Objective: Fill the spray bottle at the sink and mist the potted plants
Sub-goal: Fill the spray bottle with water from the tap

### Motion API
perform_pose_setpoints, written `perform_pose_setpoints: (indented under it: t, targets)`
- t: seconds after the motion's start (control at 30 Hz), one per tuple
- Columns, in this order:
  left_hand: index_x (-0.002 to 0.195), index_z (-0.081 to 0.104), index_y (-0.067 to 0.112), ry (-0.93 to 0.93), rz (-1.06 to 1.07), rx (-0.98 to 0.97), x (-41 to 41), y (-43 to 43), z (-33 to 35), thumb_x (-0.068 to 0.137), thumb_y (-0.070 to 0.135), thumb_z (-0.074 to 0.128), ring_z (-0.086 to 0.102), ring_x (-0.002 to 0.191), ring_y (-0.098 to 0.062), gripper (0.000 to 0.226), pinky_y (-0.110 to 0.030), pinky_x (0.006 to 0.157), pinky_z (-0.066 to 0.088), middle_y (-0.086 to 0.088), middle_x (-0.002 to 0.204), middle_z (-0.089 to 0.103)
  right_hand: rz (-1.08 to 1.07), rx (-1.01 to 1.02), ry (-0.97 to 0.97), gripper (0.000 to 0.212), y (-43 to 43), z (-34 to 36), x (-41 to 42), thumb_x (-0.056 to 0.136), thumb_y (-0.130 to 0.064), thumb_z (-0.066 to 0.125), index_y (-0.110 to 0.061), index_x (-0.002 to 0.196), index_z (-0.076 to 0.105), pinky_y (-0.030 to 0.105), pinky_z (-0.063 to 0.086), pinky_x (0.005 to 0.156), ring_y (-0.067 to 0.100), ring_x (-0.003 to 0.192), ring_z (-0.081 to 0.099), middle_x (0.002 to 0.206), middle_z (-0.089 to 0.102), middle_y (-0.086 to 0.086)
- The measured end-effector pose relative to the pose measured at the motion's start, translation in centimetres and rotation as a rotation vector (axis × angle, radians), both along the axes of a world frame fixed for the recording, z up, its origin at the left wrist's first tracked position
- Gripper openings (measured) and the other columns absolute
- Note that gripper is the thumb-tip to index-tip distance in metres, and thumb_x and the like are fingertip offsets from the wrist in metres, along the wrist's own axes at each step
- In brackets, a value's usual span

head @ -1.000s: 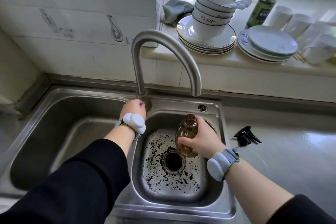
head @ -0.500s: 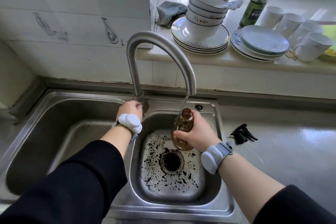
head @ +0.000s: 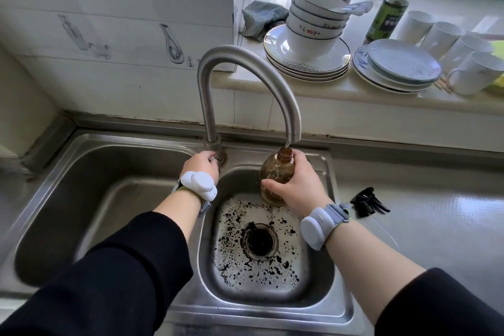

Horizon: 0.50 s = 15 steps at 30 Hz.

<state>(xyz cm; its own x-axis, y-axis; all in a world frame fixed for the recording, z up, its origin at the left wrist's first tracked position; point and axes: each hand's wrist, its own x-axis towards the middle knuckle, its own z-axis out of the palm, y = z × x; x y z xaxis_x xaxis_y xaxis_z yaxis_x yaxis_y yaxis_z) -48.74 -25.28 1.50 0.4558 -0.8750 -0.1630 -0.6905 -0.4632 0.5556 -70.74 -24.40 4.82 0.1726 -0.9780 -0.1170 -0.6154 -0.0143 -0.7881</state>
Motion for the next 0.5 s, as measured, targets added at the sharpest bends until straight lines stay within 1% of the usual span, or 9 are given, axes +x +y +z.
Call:
perform_pose_setpoints:
  t: [0.1, 0.23, 0.37, 0.5]
  targets:
    - [0.126, 0.056, 0.018, 0.000, 0.001, 0.009, 0.05, -0.11, -0.02, 0.095, 0.022, 0.042, 0.056, 0.113, -0.028, 0.034, -0.027, 0.085, 0.042, -0.005, 0.128, 0.059, 0.001, -0.018, -0.005, 0.080, -0.12, 0.24, 0.18, 0.066, -0.046, 0.078, -0.036, 0.131, 0.031, 0.025, 0.039, 0.087, 0.008, 0.105, 0.044, 0.123, 0.045, -0.011]
    - [0.124, 0.057, 0.017, 0.017, -0.019, 0.004, 0.26, -0.22, -0.08, 0.094, 0.024, 0.043, 0.058, 0.110, -0.027, 0.033, -0.024, 0.078, 0.037, -0.005, 0.125, 0.061, -0.006, -0.023, -0.013, 0.081, -0.23, 0.35, 0.29, 0.066, -0.045, 0.078, -0.035, 0.132, 0.032, 0.026, 0.039, 0.088, 0.007, 0.106, 0.043, 0.126, 0.046, -0.010]
    - [0.122, 0.058, 0.017, 0.016, -0.027, 0.009, 0.41, -0.44, -0.07, 0.095, 0.026, 0.043, 0.058, 0.108, -0.026, 0.033, -0.025, 0.078, 0.037, -0.006, 0.122, 0.062, 0.001, -0.021, -0.008, 0.083, -0.32, 0.30, 0.35, 0.066, -0.045, 0.079, -0.033, 0.133, 0.031, 0.028, 0.040, 0.092, 0.008, 0.110, 0.043, 0.127, 0.047, -0.009]
    - [0.121, 0.059, 0.016, 0.005, -0.031, 0.003, 0.40, -0.62, -0.20, 0.095, 0.026, 0.043, 0.058, 0.108, -0.026, 0.033, -0.024, 0.077, 0.037, -0.006, 0.122, 0.062, -0.006, -0.021, -0.006, 0.084, -0.33, 0.29, 0.43, 0.066, -0.045, 0.079, -0.033, 0.134, 0.031, 0.029, 0.041, 0.092, 0.008, 0.110, 0.043, 0.125, 0.046, -0.011]
